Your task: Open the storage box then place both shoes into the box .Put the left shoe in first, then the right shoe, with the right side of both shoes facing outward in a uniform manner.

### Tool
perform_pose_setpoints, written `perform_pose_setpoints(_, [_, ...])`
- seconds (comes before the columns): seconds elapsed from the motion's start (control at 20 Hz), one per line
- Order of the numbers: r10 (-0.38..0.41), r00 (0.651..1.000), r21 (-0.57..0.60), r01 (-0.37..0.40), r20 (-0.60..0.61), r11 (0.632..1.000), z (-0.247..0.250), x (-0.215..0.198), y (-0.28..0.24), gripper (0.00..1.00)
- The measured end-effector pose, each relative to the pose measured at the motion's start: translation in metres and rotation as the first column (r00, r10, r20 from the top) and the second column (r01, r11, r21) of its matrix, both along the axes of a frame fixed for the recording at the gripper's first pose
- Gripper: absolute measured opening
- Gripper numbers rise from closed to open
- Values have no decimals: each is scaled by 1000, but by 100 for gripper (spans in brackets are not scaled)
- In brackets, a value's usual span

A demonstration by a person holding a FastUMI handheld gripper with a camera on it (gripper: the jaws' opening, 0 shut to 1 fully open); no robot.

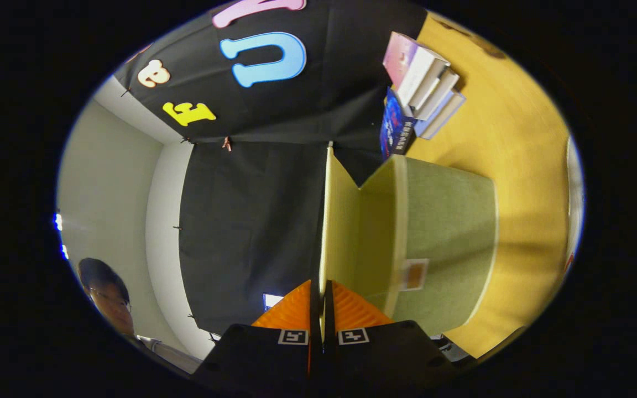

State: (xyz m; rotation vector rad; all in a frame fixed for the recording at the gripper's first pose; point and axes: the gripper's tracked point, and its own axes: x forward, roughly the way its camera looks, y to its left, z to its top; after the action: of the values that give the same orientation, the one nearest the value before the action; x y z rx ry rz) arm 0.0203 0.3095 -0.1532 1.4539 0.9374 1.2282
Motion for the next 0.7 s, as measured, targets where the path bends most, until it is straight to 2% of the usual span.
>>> perform_pose_setpoints(0.15, [-21,999,-32,22,35,999,42,8,26,5])
perform_pose_setpoints(0.45, [0,999,-76,3,34,997,105,11,104,6])
perform_pose_setpoints(0.7, [17,1000,-79,-15,20,997,123,10,162,8])
